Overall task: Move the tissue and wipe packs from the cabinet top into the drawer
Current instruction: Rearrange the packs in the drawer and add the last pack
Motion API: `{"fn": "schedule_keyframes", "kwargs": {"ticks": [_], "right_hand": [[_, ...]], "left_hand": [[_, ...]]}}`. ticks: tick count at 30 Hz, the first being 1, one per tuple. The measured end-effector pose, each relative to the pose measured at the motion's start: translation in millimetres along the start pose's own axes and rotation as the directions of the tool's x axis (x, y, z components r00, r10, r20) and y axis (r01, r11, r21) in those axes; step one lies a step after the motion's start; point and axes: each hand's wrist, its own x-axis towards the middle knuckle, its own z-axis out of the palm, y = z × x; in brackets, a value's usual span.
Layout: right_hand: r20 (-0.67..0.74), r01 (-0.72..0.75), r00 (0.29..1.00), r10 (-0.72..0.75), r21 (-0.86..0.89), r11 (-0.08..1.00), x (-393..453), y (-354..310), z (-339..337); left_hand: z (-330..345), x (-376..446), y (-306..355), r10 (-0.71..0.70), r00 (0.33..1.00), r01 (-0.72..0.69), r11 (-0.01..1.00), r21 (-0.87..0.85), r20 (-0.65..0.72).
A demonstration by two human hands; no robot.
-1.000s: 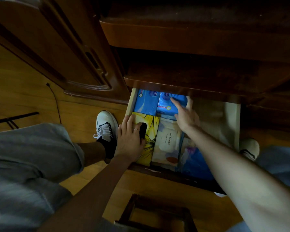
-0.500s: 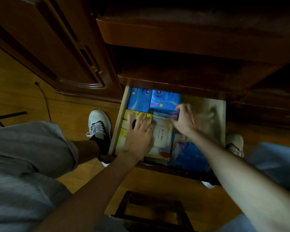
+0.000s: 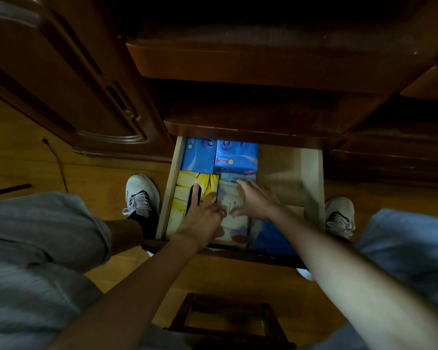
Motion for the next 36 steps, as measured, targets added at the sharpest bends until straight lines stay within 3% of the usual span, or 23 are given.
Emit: {"fn": "schedule_keyframes", "kwargs": {"ticks": [2,7,9,11,14,16,18,19,20,23,24,25,29,31,33,36], "right_hand": [[-0.040,-0.002,0.999,0.004,0.064,0.998,-12.9,-6.2,-15.2],[-0.212,0.016,0.977,0.007,0.106,0.994,-66.5,-34.1,-93.8],[-0.307,0.077,0.950,-0.049,0.078,0.994,-100.1,-48.7,-138.1],[-0.439,0.142,0.887,-0.144,-0.039,0.989,-140.7,-64.4,-182.4],[-0.688,0.195,0.676,-0.264,-0.179,0.964,-201.1,-89.1,-243.6],[-0.824,0.238,0.441,-0.356,-0.275,0.931,-231.2,-102.6,-282.5],[-0.871,0.201,0.215,-0.441,-0.403,0.893,-248.8,-113.4,-323.5],[-0.875,0.152,0.175,-0.451,-0.429,0.891,-252.9,-117.2,-344.0],[-0.881,0.098,0.213,-0.422,-0.410,0.907,-254.5,-119.7,-362.6],[-0.802,-0.061,0.565,-0.195,-0.276,0.959,-245.3,-120.5,-395.2],[-0.763,-0.117,0.623,-0.173,-0.309,0.944,-239.0,-118.1,-397.3],[-0.757,-0.161,0.625,-0.188,-0.361,0.919,-232.2,-114.5,-396.2],[-0.866,-0.216,0.395,-0.308,-0.413,0.884,-216.1,-105.9,-395.9],[-0.877,-0.225,0.320,-0.358,-0.437,0.871,-210.8,-103.5,-402.9],[-0.879,-0.218,0.300,-0.370,-0.441,0.871,-203.8,-103.7,-417.0],[-0.866,-0.208,0.352,-0.356,-0.443,0.872,-184.1,-104.5,-447.6]], "left_hand": [[-13.6,-3.2,0.5,-0.025,0.999,0.023,0.999,-0.048,-0.033],[-91.8,-10.8,-28.6,-0.129,0.950,0.092,0.986,-0.141,-0.283],[-140.1,-21.7,-43.7,-0.169,0.897,0.106,0.979,-0.173,-0.408],[-192.2,-39.4,-53.5,-0.196,0.803,0.095,0.974,-0.203,-0.563],[-267.5,-68.8,-60.9,-0.168,0.594,0.039,0.983,-0.180,-0.787],[-316.3,-83.0,-66.0,-0.130,0.448,0.007,0.990,-0.141,-0.884],[-361.0,-89.7,-71.3,-0.099,0.347,0.008,0.995,-0.102,-0.933],[-381.0,-89.5,-73.8,-0.094,0.325,0.019,0.996,-0.093,-0.941],[-399.0,-87.4,-76.1,-0.104,0.324,0.030,0.995,-0.099,-0.940],[-435.4,-73.5,-84.9,-0.200,0.424,0.048,0.979,-0.198,-0.883],[-442.6,-65.7,-87.7,-0.221,0.465,0.053,0.974,-0.222,-0.857],[-448.2,-58.3,-90.0,-0.235,0.499,0.061,0.970,-0.237,-0.834],[-465.9,-26.0,-97.6,-0.248,0.573,0.076,0.965,-0.250,-0.782],[-478.2,-7.3,-100.9,-0.239,0.606,0.071,0.966,-0.248,-0.758],[-491.7,13.8,-105.7,-0.231,0.629,0.069,0.968,-0.243,-0.742],[-511.7,48.0,-116.5,-0.225,0.654,0.078,0.970,-0.232,-0.722]]}}
